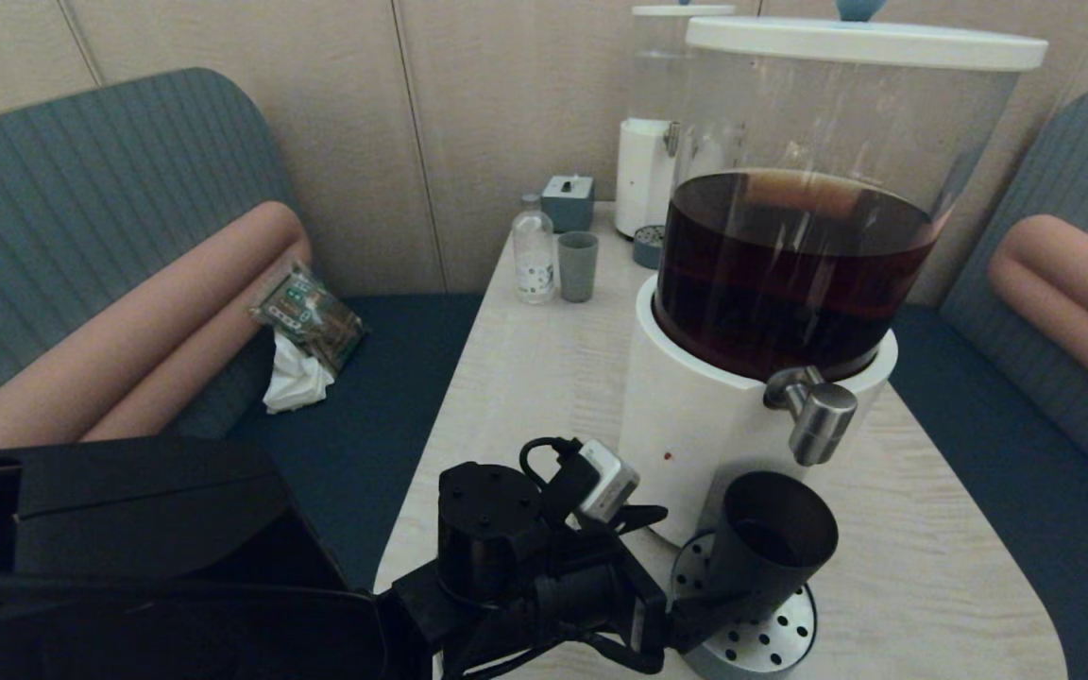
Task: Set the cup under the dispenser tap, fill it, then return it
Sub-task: Place the cup next to the water dispenser
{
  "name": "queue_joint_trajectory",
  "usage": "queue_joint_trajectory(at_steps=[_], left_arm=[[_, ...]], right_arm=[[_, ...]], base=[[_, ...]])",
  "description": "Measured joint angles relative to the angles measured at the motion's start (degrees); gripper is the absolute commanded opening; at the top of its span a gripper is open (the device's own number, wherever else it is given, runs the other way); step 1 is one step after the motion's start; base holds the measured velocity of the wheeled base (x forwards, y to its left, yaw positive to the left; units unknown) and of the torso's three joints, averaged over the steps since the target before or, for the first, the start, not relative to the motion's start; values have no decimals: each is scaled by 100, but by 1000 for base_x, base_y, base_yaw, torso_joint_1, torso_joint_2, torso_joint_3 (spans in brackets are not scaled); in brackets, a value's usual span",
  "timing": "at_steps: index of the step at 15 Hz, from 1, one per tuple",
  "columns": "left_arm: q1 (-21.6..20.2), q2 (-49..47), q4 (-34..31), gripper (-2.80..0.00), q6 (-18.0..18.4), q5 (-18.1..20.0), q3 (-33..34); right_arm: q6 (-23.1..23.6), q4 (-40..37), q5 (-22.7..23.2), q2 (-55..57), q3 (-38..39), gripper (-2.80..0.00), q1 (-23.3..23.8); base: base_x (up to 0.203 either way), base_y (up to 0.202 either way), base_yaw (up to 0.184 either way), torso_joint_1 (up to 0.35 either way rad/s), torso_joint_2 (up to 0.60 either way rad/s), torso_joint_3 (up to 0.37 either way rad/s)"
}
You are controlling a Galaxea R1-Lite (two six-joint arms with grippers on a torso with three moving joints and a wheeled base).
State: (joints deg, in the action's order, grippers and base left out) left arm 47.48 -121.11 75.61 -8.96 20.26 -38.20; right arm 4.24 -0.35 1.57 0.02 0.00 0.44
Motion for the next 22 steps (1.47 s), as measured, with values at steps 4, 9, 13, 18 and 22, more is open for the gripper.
queue_joint_trajectory(at_steps=[4, 9, 13, 18, 22], left_arm=[[12, -52, -12, 0, 17, 9, -93], [90, -69, -18, 0, 10, 7, -143], [138, -97, -26, 0, -2, 9, -231], [146, -179, -48, 0, -9, 11, -371], [158, -204, -189, 0, 6, 29, -513]], right_arm=[[1, 0, -1, 0, 0, -280, 0], [1, 0, 0, 0, 0, -280, 0], [0, 0, -1, 0, 0, -280, 0], [-3, 0, -2, 0, 0, -280, 0], [-2, 0, -1, 0, 0, -280, 0]], base=[[0, 0, 0, 0, 0, 0], [0, 0, 0, 0, 0, 0], [0, 0, 0, 0, 0, 0], [0, 0, 0, 0, 0, 0], [0, 0, 0, 0, 0, 0]])
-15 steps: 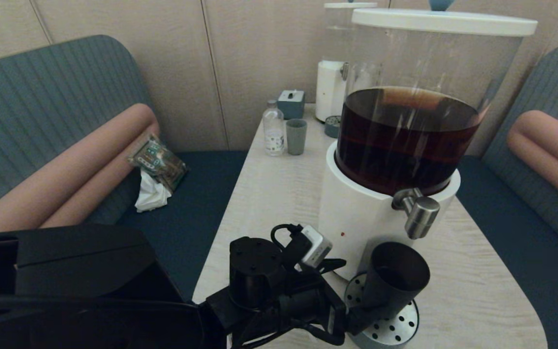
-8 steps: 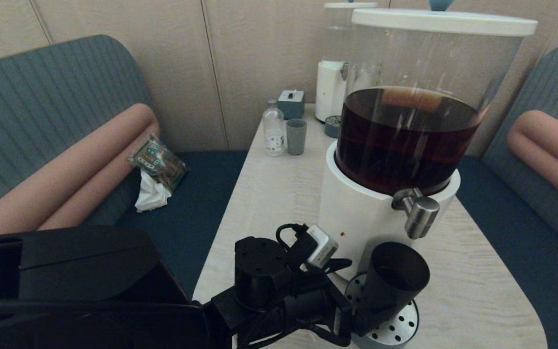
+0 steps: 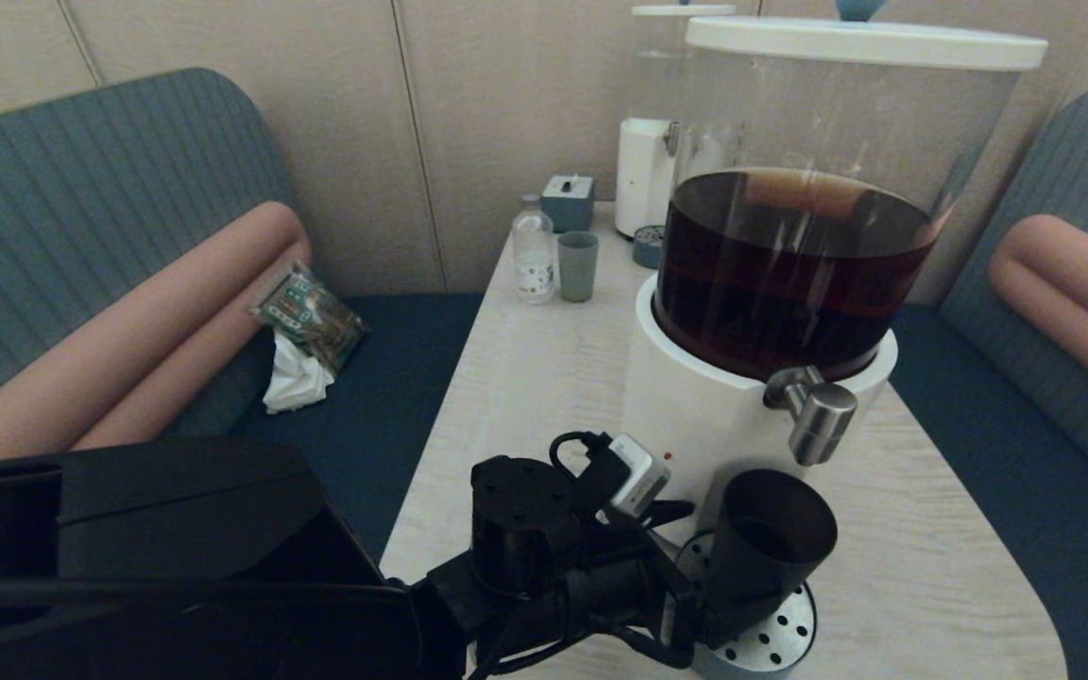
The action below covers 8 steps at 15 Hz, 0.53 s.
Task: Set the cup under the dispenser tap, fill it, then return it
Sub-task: Place the cup next to the water dispenser
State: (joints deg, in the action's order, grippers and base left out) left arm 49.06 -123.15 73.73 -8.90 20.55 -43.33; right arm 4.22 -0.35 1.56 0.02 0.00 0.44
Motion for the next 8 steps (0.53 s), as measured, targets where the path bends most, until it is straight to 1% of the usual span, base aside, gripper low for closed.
queue_joint_trajectory(at_steps=[8], left_arm=[[96, -63, -53, 0, -2, 4, -200]], right_arm=[[2, 0, 0, 0, 0, -280, 0]], base=[[0, 0, 0, 0, 0, 0]])
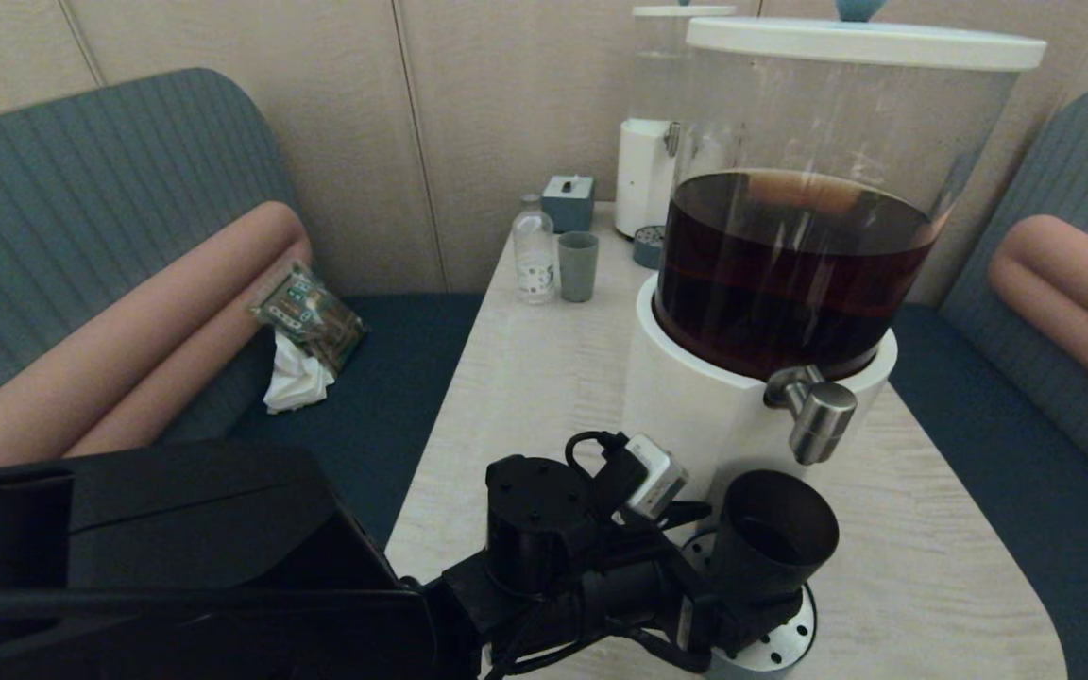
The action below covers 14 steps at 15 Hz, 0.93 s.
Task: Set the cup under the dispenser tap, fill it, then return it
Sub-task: Place the cup next to the water dispenser
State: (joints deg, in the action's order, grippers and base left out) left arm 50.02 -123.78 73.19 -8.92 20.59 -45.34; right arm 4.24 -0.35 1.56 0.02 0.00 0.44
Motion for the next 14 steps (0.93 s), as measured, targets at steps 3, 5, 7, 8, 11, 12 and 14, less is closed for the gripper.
queue_joint_trajectory(at_steps=[3, 5, 7, 8, 11, 12, 14], left_arm=[[23, -33, -26, 0, 3, -1, -65], [45, -44, -31, 0, -5, -4, -113], [59, -59, -32, 0, -5, -4, -149], [59, -72, -29, 0, -5, -1, -163], [63, -105, -38, 0, -13, -4, -207], [63, -113, -40, 0, -13, -3, -231], [67, -138, -119, 0, -3, -1, -310]], right_arm=[[0, 0, 0, 0, 0, -280, 0], [0, -2, -1, 0, 0, -280, 0], [0, 0, 0, 0, 0, -280, 0], [0, -2, -2, 0, 0, -280, 0], [-2, 0, 0, 0, 0, -280, 0], [0, 0, 0, 0, 0, -280, 0], [0, 0, 0, 0, 0, -280, 0]], base=[[0, 0, 0, 0, 0, 0], [0, 0, 0, 0, 0, 0], [0, 0, 0, 0, 0, 0], [0, 0, 0, 0, 0, 0], [0, 0, 0, 0, 0, 0], [0, 0, 0, 0, 0, 0], [0, 0, 0, 0, 0, 0]])
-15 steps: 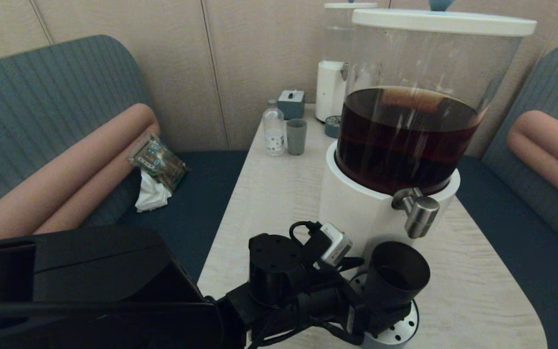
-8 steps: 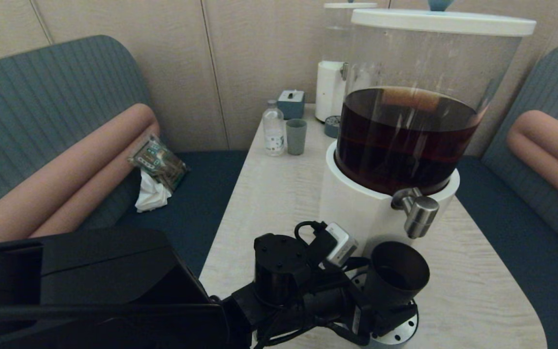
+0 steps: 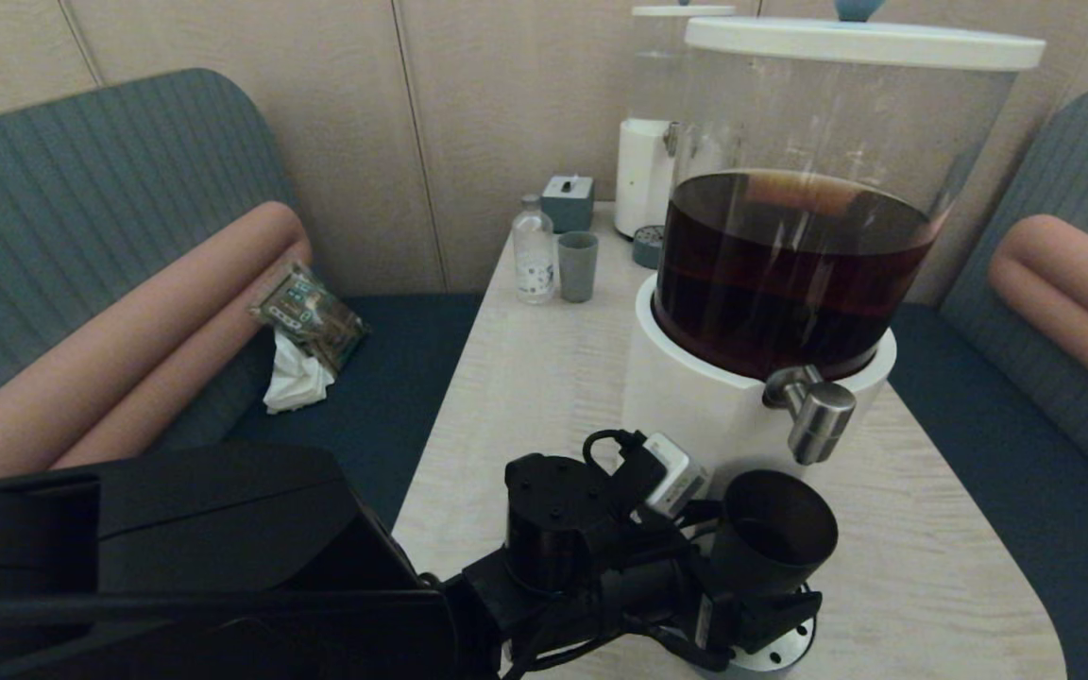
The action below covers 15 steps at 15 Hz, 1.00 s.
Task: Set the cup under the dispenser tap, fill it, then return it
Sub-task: Place the cup next to the water dispenser
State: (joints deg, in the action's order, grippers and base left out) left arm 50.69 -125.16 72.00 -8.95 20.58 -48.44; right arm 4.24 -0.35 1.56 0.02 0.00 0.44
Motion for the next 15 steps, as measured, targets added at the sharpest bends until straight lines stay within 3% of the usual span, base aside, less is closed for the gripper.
queue_joint_trajectory(at_steps=[15], left_arm=[[109, -205, -276, 0, 8, -5, -464]], right_arm=[[0, 1, 0, 0, 0, -280, 0]], base=[[0, 0, 0, 0, 0, 0]])
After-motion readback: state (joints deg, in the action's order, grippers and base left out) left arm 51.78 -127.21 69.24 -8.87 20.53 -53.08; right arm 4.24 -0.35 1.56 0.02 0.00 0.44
